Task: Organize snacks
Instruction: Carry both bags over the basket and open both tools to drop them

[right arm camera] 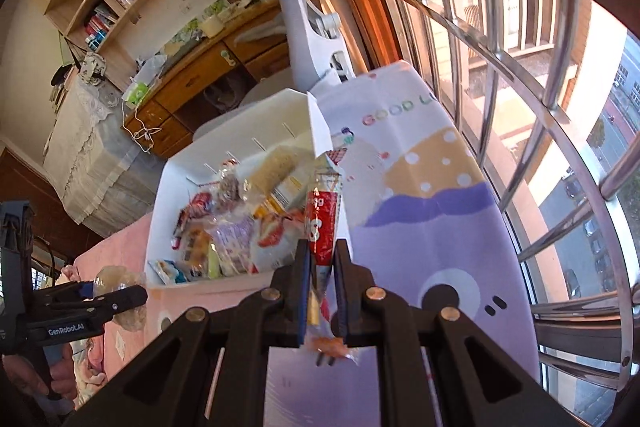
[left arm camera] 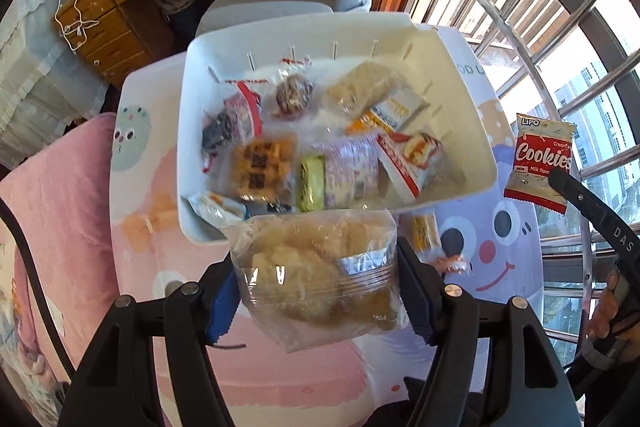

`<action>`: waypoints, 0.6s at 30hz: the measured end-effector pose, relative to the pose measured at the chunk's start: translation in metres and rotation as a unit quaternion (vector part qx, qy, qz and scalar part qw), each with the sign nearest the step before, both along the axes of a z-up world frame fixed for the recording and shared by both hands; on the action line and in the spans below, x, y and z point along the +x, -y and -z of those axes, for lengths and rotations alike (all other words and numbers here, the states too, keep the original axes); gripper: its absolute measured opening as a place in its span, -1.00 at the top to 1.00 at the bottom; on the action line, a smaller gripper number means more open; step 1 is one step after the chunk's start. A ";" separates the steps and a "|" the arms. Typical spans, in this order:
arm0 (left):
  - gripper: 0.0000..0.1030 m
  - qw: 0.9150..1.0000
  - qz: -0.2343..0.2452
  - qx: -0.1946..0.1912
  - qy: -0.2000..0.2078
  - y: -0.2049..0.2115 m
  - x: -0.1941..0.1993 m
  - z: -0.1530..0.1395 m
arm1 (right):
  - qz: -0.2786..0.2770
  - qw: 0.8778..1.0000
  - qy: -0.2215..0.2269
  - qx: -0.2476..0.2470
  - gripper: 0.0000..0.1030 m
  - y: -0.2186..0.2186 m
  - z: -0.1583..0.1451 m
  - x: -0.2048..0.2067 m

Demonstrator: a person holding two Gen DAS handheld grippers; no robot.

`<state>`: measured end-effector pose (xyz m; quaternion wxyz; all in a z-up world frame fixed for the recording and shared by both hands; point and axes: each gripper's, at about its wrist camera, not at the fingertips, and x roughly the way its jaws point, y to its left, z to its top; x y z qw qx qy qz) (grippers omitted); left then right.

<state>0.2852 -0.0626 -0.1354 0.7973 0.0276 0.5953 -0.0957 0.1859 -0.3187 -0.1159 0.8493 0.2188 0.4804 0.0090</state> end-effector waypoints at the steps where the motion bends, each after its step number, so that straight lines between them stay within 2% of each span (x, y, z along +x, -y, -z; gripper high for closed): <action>1: -0.32 1.000 0.001 -0.001 0.004 -0.004 0.004 -0.002 | -0.001 1.000 0.003 -0.002 0.78 -0.004 -0.002 0.004; 5: -0.32 1.000 0.006 -0.009 0.018 -0.018 0.018 -0.004 | -0.005 1.000 0.016 -0.010 0.78 -0.023 -0.006 0.016; 14: -0.32 0.996 0.020 -0.060 0.058 -0.047 0.032 0.001 | -0.035 0.998 0.027 -0.050 0.78 -0.071 0.000 0.042; 16: -0.38 0.996 0.019 -0.062 0.062 -0.050 0.035 0.003 | -0.040 0.998 0.026 -0.051 0.78 -0.080 0.002 0.046; 18: -0.54 0.996 0.017 -0.068 0.058 -0.053 0.038 0.007 | -0.038 0.998 0.020 -0.037 0.76 -0.086 0.007 0.049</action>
